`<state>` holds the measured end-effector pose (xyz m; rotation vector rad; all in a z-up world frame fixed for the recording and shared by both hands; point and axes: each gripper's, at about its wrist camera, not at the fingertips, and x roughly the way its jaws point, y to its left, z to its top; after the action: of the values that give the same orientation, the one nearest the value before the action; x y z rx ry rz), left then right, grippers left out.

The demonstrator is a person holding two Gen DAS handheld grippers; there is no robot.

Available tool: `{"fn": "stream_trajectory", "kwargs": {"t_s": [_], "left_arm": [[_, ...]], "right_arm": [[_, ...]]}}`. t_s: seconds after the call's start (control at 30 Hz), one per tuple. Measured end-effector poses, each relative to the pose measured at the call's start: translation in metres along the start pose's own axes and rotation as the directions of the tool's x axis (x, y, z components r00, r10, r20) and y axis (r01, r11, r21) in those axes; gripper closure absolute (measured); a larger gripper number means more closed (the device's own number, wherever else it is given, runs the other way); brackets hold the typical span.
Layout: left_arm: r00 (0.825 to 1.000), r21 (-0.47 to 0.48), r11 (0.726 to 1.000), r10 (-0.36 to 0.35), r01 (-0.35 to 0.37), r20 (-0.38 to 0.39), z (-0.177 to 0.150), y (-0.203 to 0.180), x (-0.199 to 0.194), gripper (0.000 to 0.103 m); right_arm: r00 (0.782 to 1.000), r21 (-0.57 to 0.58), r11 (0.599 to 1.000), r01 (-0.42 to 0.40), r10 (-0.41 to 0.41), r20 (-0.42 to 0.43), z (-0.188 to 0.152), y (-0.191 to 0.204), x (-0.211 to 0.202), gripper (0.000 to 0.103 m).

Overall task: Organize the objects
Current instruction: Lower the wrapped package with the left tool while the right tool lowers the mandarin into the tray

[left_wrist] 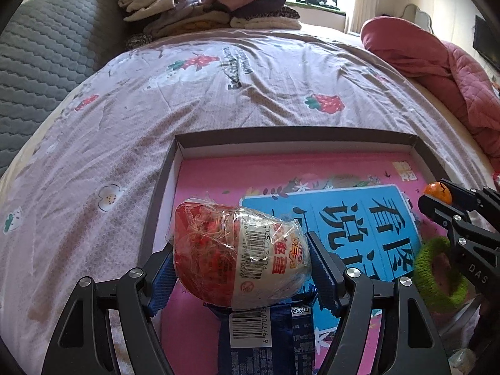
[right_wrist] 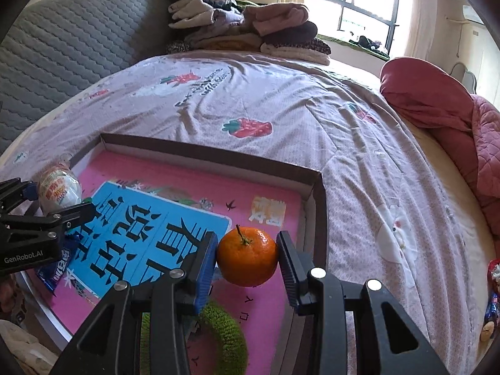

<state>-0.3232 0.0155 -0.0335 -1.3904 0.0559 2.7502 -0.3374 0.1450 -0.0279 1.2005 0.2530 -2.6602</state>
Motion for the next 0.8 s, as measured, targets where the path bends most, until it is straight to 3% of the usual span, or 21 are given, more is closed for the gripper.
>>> {"fn": "stream_trajectory", "kwargs": {"t_s": [0.8], "left_arm": [[0.999,0.003,1.000,0.015,-0.015,-0.037,-0.0043,-0.0004,0.0071,0.026]], "right_arm": [[0.997,-0.020,0.999,0.038,-0.039,-0.070,-0.0014,0.0039,0.0091,0.064]]}}
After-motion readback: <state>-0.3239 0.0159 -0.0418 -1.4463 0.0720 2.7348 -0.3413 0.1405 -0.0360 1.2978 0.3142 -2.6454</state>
